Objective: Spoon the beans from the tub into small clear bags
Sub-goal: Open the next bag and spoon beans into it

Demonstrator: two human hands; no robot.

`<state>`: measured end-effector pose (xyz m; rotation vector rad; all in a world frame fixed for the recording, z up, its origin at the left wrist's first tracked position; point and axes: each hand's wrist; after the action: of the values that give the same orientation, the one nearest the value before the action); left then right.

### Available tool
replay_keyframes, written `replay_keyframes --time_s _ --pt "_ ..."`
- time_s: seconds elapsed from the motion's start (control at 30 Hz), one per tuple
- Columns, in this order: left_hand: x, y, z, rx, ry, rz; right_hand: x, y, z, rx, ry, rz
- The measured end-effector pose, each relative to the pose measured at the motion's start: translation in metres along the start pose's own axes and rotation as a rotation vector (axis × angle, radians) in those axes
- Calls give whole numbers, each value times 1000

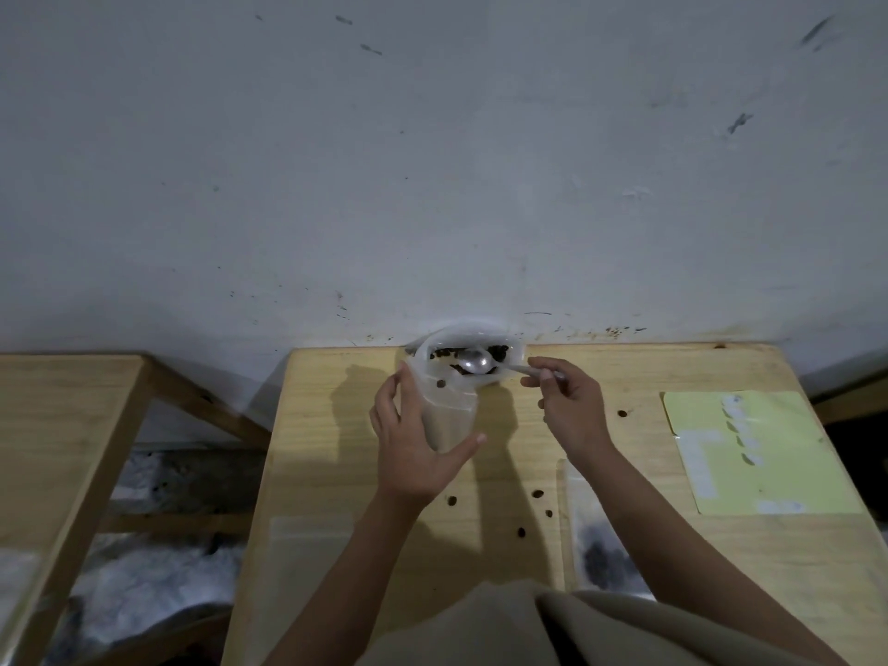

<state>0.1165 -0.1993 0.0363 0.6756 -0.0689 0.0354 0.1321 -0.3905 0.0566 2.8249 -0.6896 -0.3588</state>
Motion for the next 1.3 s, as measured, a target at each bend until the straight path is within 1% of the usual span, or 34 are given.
replay_keyframes --time_s 0.13,0.17,0.23,0.27,0.3,0.33,0.37,0.4,0.47,0.5,0.53,0.6,0.63,0.73,0.8,0.83,0.93,1.07,1.17,1.3 --pt "-2 4 6 -46 -64 51 10 -14 2 -67 -127 -96" --pt "-1 4 6 -50 -76 59 11 -15 1 -130 -136 -107" --pt "-1 5 7 -57 -83 70 8 -11 -2 -378 -63 -71" --pt "-2 5 8 -57 -80 72 3 -9 -6 -480 20 -26" --pt "-2 5 9 -60 -72 71 -4 -5 -11 -520 122 24" --pt "-2 5 12 -69 -57 63 -10 -2 -16 -490 215 53" --pt "-2 6 15 -86 -36 48 -16 1 -21 -414 268 39" --pt "-3 6 19 -108 -11 28 -23 4 -27 -308 273 -31" --pt "-4 8 26 -152 26 -20 -34 9 -36 -100 192 -243" --pt "-5 9 31 -173 30 -43 -39 11 -38 -34 166 -306" --pt "-7 9 35 -195 27 -62 -42 12 -40 9 165 -329" --pt "-12 11 44 -266 10 -68 -49 14 -40 54 191 -282" --pt "-15 13 49 -320 13 -41 -51 15 -40 83 190 -239" --pt "-26 23 64 -489 56 127 -58 26 -41 205 123 -140" --pt "-31 29 72 -578 60 205 -64 35 -42 265 106 -130" --pt "-34 31 75 -600 64 214 -68 40 -42 289 106 -141" --pt "-45 30 83 -608 87 186 -81 54 -43 332 112 -174" --pt "-61 24 90 -575 100 154 -95 67 -41 343 118 -174" --pt "-70 18 98 -541 83 138 -102 78 -39 355 129 -150" --pt "-81 11 114 -495 7 111 -107 95 -34 363 125 -127"
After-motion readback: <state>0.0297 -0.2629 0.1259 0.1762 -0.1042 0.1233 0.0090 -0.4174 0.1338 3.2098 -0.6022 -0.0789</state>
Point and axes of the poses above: each hand's wrist, its own x-axis towards the middle knuckle, its own y-axis out of the back of the hand, z = x × y, and after that the axes turned 4 degrees about z, right-handed
